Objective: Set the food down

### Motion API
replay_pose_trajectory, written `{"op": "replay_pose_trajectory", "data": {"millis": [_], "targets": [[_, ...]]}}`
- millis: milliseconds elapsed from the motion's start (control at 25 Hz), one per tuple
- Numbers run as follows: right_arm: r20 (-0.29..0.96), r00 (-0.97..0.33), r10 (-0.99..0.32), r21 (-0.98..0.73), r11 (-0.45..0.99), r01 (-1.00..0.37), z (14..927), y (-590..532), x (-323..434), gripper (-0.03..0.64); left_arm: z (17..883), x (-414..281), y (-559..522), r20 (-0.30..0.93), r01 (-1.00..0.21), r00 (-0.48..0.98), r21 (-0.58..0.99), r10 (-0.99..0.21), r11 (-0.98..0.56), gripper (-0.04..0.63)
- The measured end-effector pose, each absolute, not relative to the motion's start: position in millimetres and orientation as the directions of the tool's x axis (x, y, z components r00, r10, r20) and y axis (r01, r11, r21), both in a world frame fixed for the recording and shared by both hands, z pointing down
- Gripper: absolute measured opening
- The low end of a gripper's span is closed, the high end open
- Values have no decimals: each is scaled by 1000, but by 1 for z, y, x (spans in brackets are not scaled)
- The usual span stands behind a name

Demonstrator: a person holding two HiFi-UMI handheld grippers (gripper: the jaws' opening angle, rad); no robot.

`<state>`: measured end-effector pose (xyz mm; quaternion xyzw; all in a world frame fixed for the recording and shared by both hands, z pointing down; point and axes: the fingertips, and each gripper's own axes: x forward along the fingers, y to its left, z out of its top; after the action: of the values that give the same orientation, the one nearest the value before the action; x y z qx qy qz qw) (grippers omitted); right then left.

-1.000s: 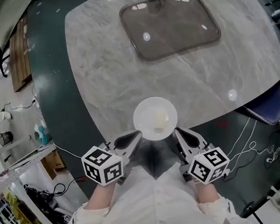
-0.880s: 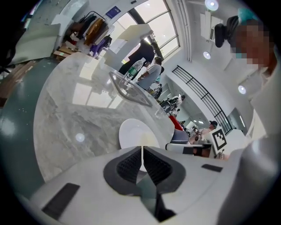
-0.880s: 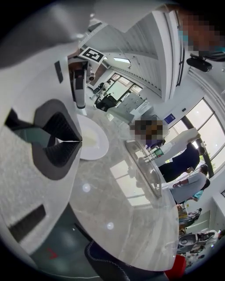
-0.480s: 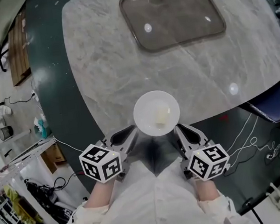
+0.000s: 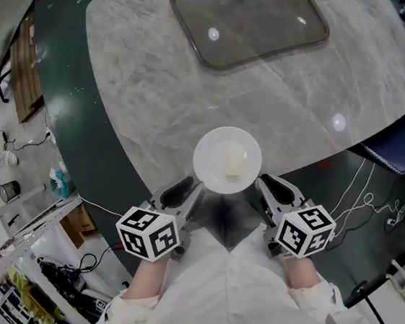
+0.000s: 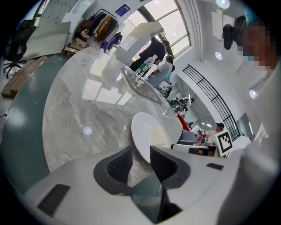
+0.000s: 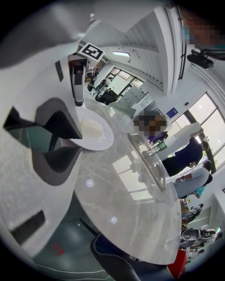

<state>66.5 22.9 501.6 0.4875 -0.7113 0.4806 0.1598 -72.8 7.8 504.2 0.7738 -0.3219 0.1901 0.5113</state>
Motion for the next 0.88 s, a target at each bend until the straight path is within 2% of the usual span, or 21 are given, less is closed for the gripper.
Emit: {"op": "replay_pose_trajectory", "data": {"millis": [80,160,200,880], "targets": [[692,-476,-543,-536,56,-842,501,22,68,20,504,-73,7,627,-695,719,668,-301,-267,115],[691,-479,-541,-541,51,-839,502,20,68,84,505,-73,7,625,-693,720,672,-301,-262,115],[692,-480,-539,-542,51,-839,503,20,68,91,505,-72,7,624,-691,722,675,-300,-260,115],[691,-507,-514,-566,52,-823,511,20,60,91,510,-60,10,626,-681,732,675,-267,-285,115]]}}
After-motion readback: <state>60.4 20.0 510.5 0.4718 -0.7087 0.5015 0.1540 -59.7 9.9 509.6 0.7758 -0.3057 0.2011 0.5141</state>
